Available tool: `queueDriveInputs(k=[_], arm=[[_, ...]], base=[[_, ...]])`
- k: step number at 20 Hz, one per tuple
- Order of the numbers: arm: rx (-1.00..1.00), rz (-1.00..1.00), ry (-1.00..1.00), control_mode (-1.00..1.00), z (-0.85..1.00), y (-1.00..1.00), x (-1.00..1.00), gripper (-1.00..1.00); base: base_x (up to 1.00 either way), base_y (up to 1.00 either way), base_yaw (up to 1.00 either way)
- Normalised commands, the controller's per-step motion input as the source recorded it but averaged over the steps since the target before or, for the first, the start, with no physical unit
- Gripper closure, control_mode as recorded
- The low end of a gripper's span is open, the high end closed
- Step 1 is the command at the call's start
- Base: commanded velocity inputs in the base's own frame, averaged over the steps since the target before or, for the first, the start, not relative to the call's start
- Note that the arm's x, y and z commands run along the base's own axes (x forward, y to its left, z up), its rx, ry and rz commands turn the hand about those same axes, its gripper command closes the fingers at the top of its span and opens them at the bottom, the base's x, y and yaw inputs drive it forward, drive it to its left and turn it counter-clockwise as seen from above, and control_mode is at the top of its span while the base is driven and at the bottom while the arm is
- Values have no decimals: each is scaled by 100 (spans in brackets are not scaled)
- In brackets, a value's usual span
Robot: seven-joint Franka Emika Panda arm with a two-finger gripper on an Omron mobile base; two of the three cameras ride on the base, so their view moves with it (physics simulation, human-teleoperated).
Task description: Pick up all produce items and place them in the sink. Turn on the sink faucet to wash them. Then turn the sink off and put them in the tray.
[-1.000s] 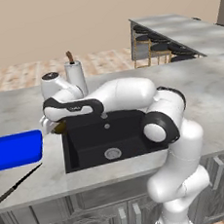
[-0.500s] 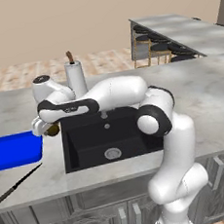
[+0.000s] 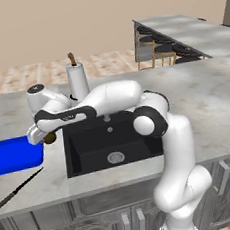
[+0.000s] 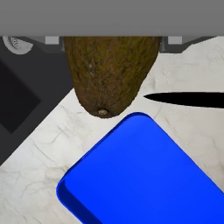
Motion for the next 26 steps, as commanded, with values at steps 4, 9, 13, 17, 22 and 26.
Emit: queueDriveInputs(k=[4, 9, 13, 17, 22, 26], arm=[[0, -5, -4, -100, -21, 26, 9, 100], [0, -4, -2, -100, -23, 21, 11, 100], [0, -3, 0, -100, -24, 20, 19, 100], [-1, -4, 0, -100, -23, 24, 22, 100], [-1, -4, 0, -100, -17, 25, 22, 100], [-2, -4, 0, -100, -17, 23, 20, 100]], base=[[0, 0, 0], [0, 0, 0], [0, 0, 0], [0, 0, 0], [0, 0, 0], [0, 0, 0]])
